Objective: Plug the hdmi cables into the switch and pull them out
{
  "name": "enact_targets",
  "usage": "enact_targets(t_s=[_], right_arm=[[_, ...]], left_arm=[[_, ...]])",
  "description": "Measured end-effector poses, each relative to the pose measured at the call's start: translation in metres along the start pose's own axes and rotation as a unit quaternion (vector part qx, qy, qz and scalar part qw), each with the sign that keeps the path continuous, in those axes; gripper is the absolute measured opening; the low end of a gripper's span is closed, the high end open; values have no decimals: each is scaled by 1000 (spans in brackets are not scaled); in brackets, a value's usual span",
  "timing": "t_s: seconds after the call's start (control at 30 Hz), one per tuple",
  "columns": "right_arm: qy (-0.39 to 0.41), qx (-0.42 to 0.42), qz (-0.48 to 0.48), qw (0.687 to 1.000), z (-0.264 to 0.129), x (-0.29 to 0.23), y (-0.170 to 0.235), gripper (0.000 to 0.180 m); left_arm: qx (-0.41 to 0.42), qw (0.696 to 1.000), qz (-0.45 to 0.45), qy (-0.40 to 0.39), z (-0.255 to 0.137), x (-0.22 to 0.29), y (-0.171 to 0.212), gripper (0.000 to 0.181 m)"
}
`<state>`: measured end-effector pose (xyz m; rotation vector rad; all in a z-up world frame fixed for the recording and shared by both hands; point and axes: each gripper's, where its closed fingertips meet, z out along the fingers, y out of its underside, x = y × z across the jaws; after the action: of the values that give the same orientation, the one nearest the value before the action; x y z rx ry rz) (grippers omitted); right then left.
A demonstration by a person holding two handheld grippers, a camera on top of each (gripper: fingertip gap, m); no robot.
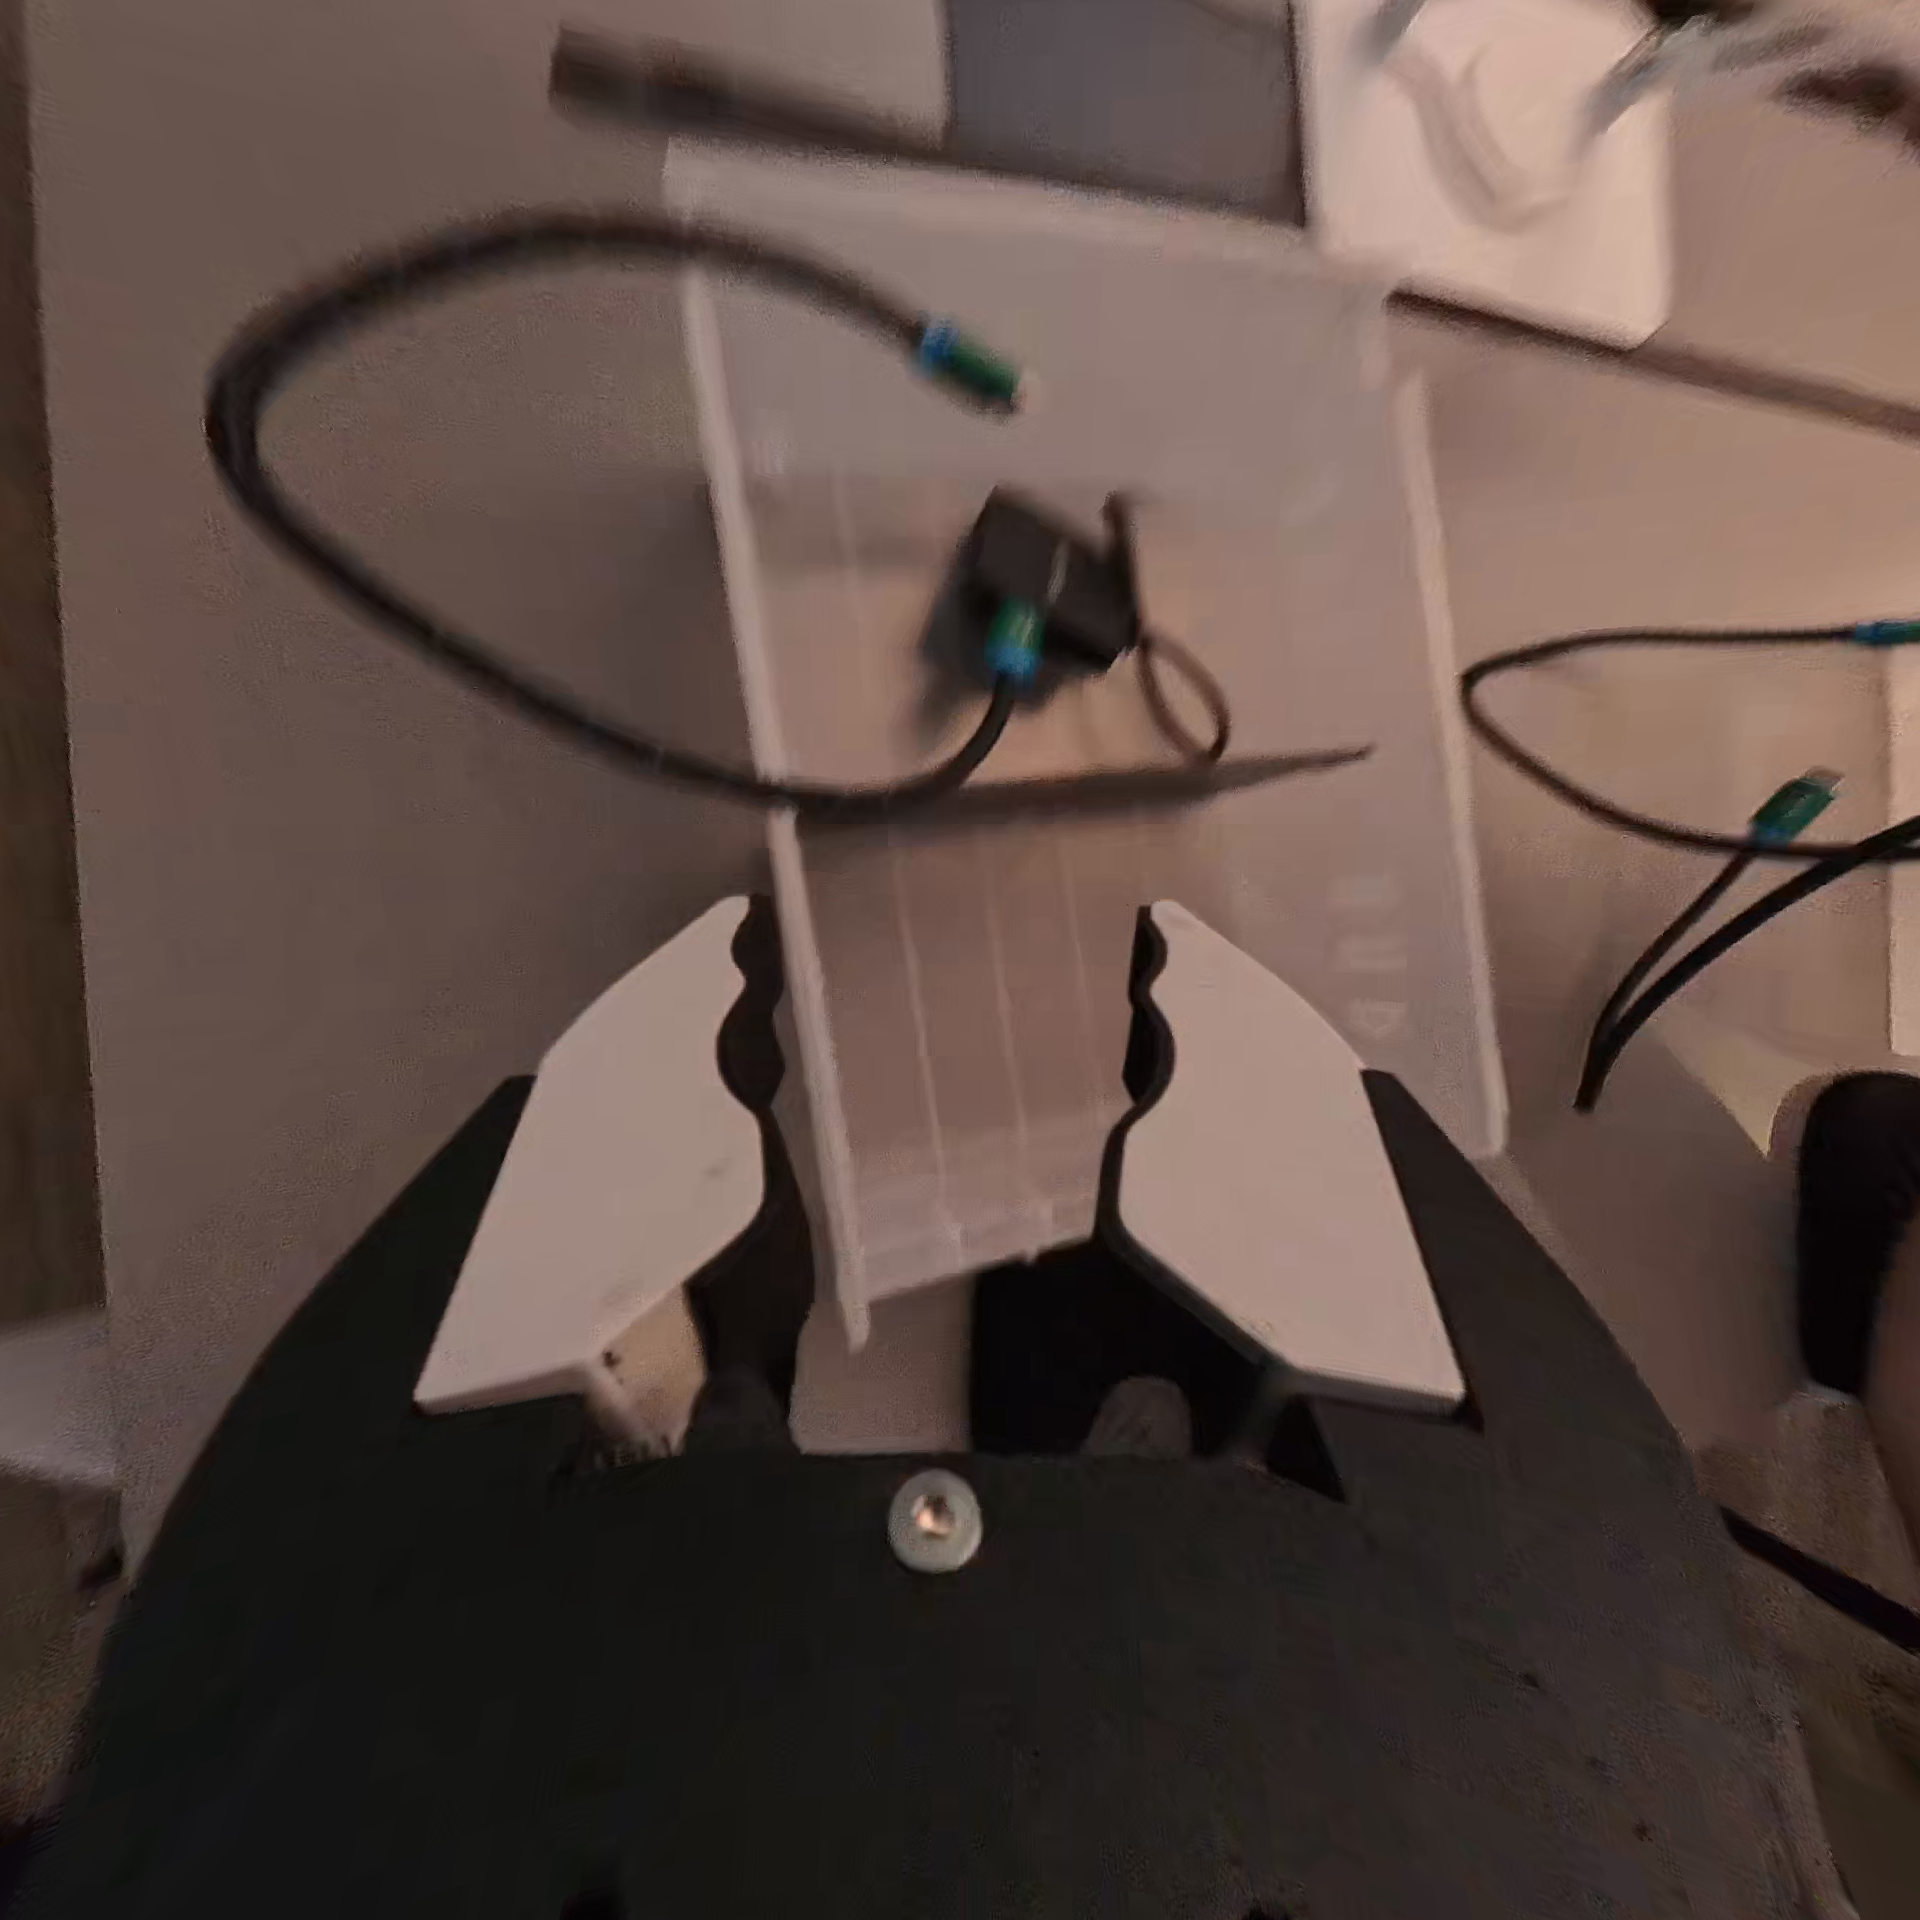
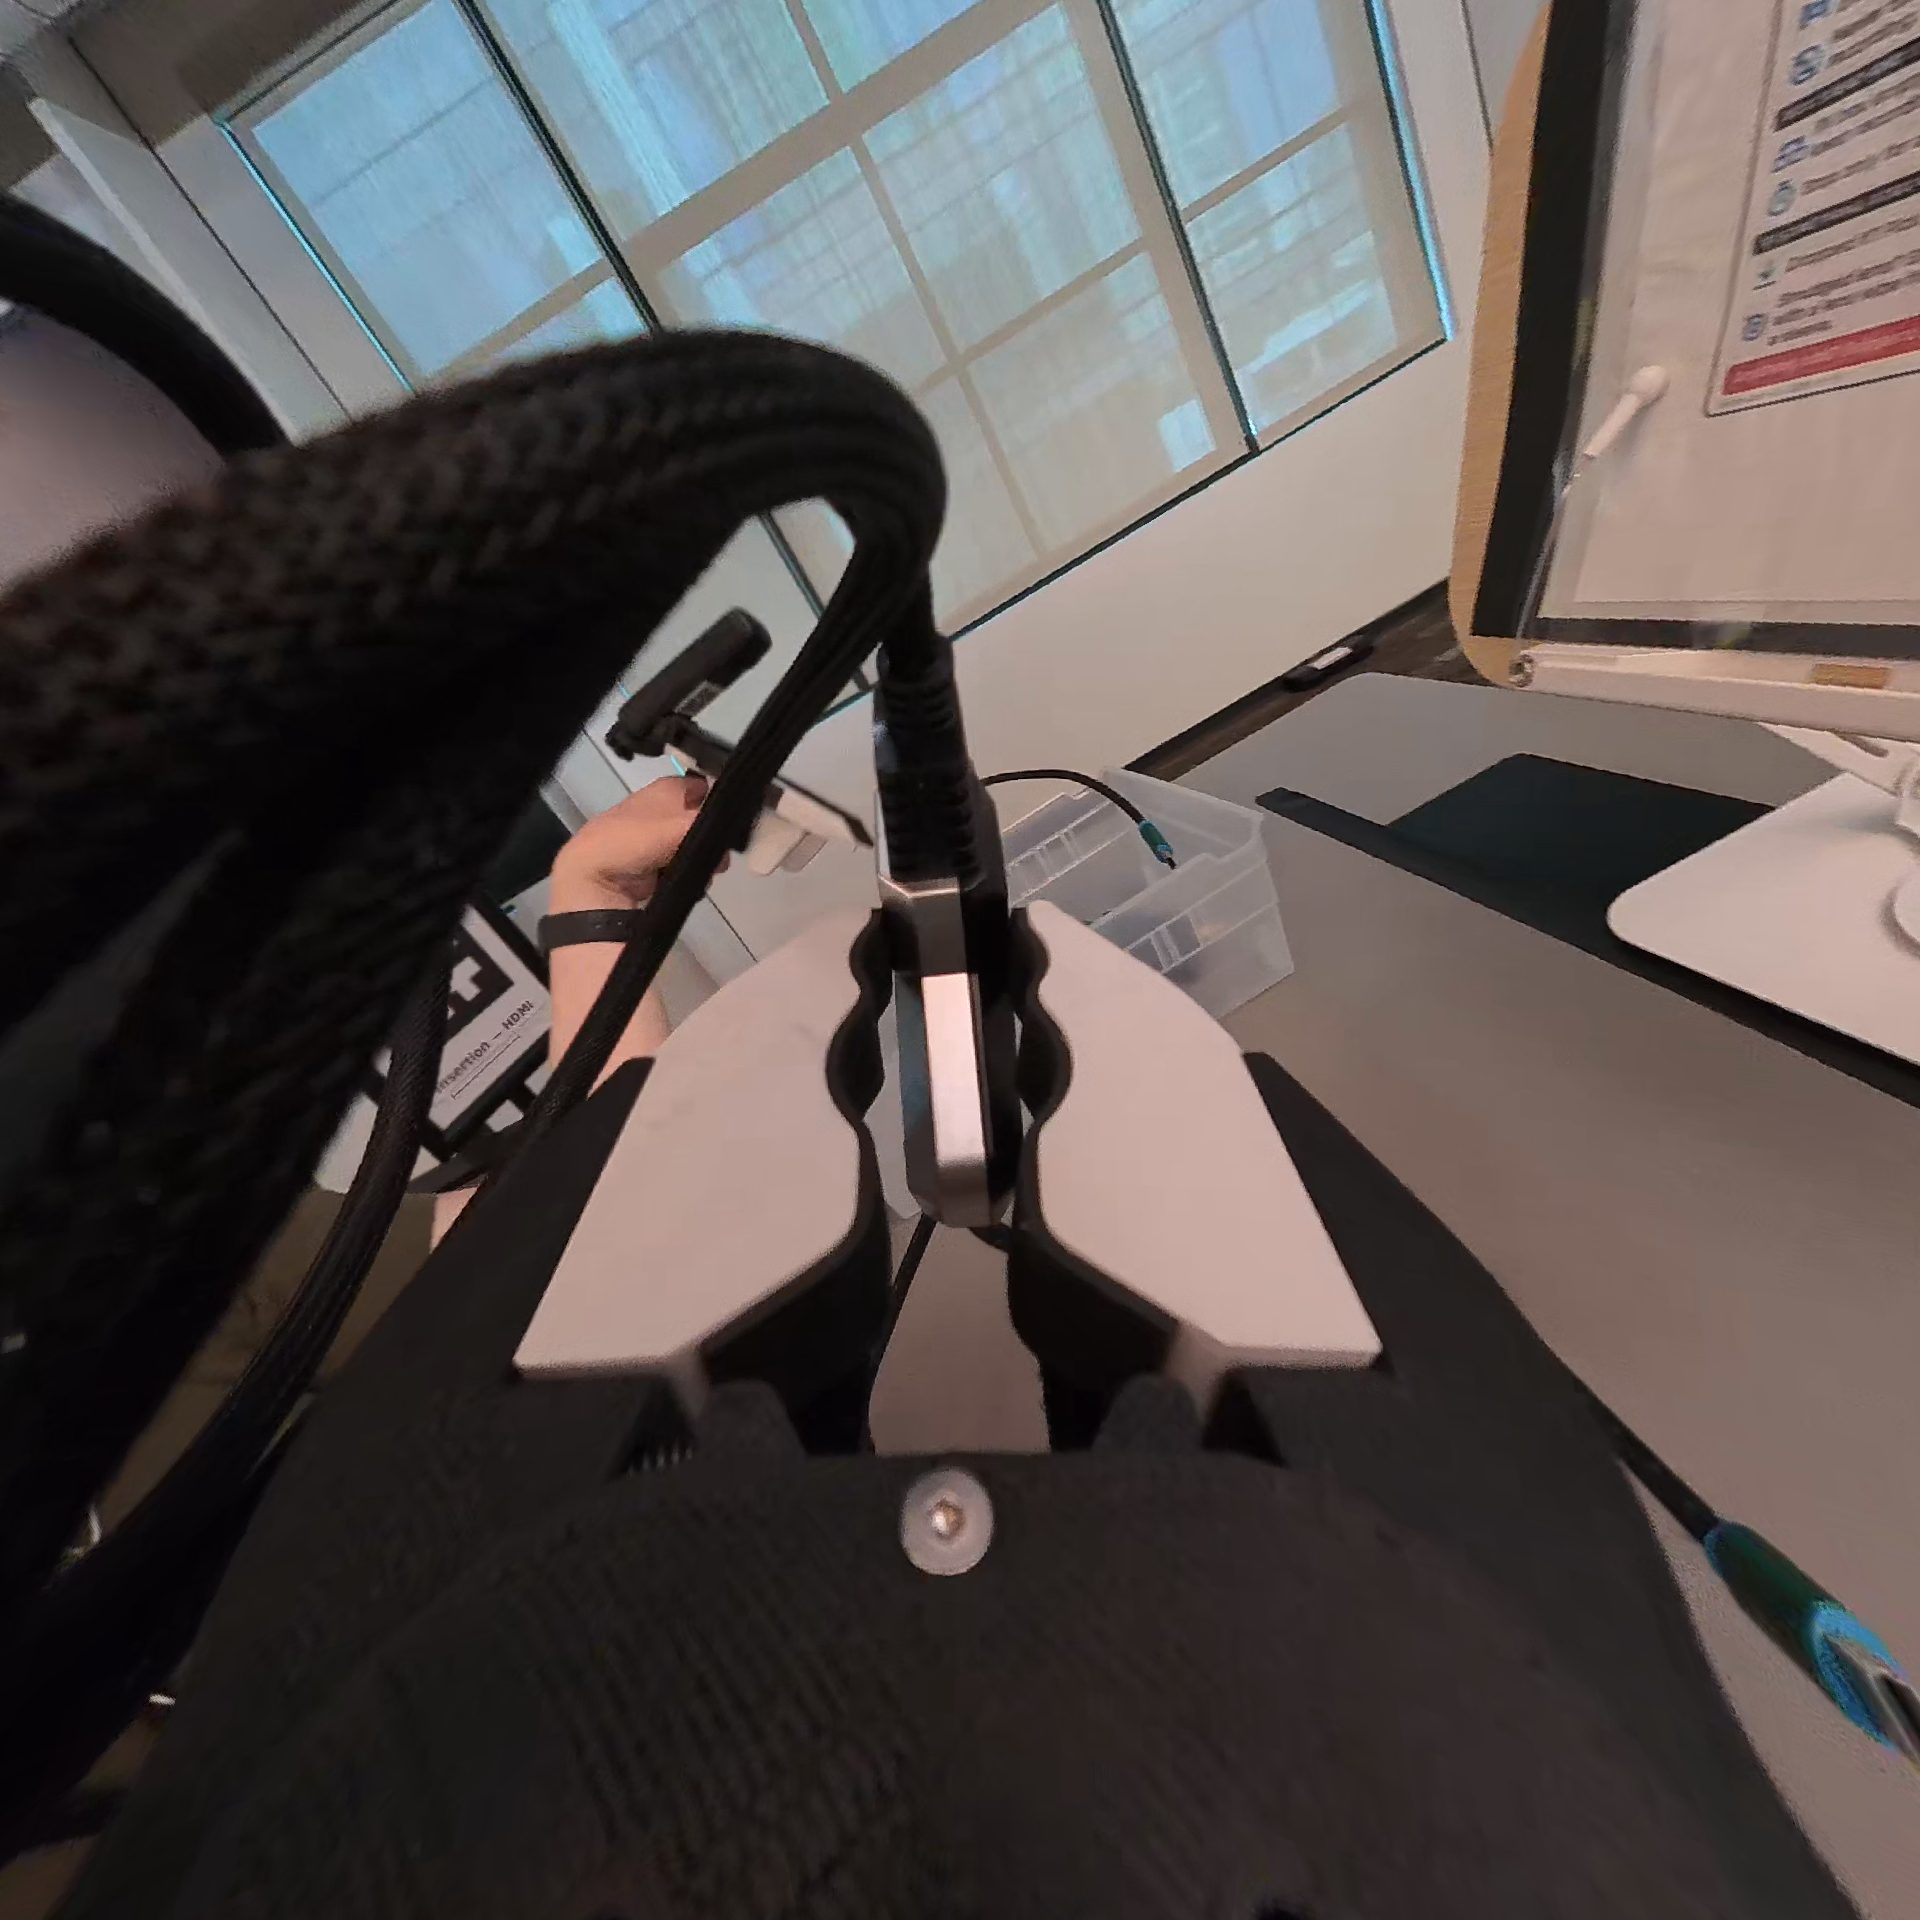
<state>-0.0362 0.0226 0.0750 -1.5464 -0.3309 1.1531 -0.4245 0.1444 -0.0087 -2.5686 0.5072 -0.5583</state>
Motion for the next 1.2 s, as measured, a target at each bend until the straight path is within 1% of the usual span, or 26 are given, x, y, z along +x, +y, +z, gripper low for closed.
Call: enact_targets(t_s=[0.2,0.27,0.3,0.33,0.37,0.4,0.6,0.83,1.0,1.13,1.2], right_arm=[[24,7,0,1000,-12,8,-4,22],[30,4,-3,1000,-14,9,-4,22],[32,2,-4,999,-15,10,-3,22],[33,1,-5,999,-15,10,-3,22],[33,0,-5,999,-15,10,-3,22],[33,-2,-5,999,-15,10,-3,22],[43,-9,-12,999,-16,13,0,22],[45,-14,-15,999,-18,16,1,22],[44,-16,-13,999,-18,18,2,22],[44,-24,-16,999,-18,18,4,22],[42,-29,-15,999,-17,17,6,22]], left_arm=[[-112,993,-10,-42,35,-37,33,65],[-155,987,-21,-40,49,-44,45,56],[-168,985,-27,-38,55,-48,48,46],[-172,984,-37,-15,59,-44,48,38],[-169,984,-52,19,62,-37,46,16],[-161,984,-68,25,63,-38,42,12],[-116,989,-87,-27,60,-65,30,8],[-73,990,-118,-30,57,-83,22,9],[-39,986,-159,-29,56,-94,16,10],[-31,990,-135,-40,57,-97,12,9],[-19,989,-141,-35,59,-98,7,9]])
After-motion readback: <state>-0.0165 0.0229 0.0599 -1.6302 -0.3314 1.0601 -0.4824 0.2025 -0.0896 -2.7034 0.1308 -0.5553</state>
